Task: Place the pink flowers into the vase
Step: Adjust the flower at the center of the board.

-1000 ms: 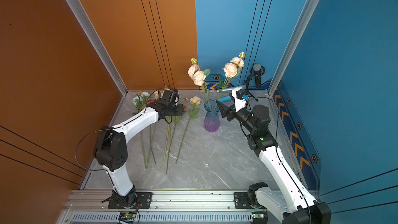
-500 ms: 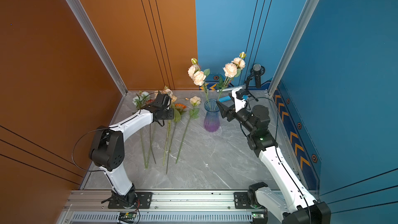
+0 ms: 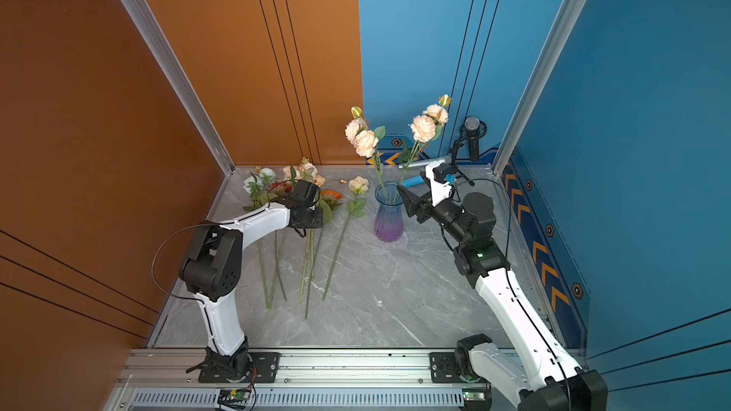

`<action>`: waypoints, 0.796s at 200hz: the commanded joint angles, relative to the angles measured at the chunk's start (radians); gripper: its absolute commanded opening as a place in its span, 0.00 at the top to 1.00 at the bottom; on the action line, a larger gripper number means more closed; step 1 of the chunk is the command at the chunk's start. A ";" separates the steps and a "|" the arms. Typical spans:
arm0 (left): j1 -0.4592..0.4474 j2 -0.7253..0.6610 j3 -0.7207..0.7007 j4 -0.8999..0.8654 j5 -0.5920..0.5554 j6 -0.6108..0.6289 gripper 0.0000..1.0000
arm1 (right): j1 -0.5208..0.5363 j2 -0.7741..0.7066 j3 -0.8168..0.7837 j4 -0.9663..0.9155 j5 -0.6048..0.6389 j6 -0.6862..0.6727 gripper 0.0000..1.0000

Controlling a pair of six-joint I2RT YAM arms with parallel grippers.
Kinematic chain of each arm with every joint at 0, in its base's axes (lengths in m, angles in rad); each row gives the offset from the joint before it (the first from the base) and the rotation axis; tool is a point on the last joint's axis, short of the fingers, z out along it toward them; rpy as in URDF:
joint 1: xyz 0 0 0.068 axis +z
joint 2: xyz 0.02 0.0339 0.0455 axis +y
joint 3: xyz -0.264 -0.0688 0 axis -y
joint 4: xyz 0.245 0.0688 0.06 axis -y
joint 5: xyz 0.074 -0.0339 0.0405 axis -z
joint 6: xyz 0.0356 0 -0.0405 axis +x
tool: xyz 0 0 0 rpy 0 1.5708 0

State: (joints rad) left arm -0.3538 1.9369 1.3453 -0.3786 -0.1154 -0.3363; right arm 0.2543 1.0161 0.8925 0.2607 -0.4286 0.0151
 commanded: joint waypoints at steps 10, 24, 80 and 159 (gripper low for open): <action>-0.025 0.033 0.007 -0.014 0.002 0.006 0.84 | -0.005 -0.013 -0.010 -0.004 0.013 0.005 0.23; -0.032 0.045 0.013 -0.016 0.010 0.006 0.86 | -0.006 -0.015 -0.011 -0.007 0.013 0.004 0.23; -0.061 0.083 0.048 -0.014 0.058 -0.003 0.89 | -0.006 -0.021 -0.007 -0.016 0.014 0.003 0.23; -0.042 0.050 0.057 -0.016 0.048 -0.010 0.89 | -0.007 -0.033 -0.007 -0.026 0.016 -0.001 0.23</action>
State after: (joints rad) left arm -0.4175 2.0148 1.4094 -0.3779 -0.0624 -0.3374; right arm 0.2543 1.0115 0.8925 0.2596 -0.4210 0.0151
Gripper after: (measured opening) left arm 0.114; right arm 0.768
